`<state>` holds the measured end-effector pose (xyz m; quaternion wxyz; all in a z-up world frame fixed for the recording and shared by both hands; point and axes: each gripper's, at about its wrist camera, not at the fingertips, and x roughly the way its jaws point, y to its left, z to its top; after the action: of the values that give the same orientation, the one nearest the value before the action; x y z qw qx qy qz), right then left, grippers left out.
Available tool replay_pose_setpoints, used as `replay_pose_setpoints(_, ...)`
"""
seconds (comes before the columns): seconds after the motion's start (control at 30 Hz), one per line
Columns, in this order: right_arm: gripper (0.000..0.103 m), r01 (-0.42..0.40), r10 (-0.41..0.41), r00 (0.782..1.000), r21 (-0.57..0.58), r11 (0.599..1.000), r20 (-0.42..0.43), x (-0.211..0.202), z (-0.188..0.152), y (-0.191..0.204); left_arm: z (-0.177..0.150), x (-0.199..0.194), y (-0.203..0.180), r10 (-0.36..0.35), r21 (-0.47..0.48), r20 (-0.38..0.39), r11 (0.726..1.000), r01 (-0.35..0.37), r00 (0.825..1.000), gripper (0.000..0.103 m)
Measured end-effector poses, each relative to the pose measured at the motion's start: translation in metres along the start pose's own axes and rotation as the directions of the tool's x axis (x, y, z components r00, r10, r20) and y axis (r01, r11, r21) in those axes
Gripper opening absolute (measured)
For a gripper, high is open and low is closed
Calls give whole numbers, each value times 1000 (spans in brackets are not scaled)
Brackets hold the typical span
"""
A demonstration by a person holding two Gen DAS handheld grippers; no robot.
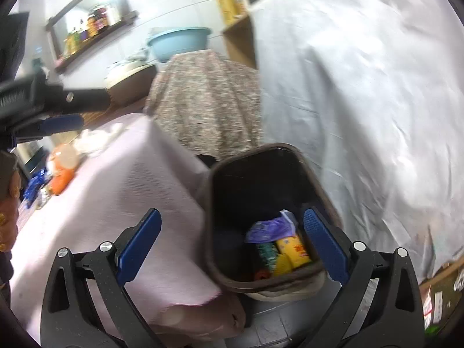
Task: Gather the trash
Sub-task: 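Move both open tools back over the remaining trash on the table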
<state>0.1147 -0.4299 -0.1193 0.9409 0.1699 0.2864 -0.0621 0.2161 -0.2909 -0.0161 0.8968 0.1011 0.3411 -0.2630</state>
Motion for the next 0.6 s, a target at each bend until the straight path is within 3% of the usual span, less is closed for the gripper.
replay_pose_setpoints(0.17,97,-80,77,996,-75,994,-51,0,10,45,-20,-36,56,67,-47,33,997,-66,997,88)
replay_pose_setpoints(0.3,97,-173,167,984,-127,977,-58,-1,15,79,-43,-61,109,178,-76,42,982,-175,983,88)
replay_pose_setpoints(0.4,97,-216,205,976,-196,956,-76,-1,17,113,-60,-78,156,269,-125,31,956,-264,963,88)
replay_pose_setpoints(0.6,97,-314,279,949,-330,890,-149,7,23,183,-89,-105,248,423,-233,-19,879,-415,906,88)
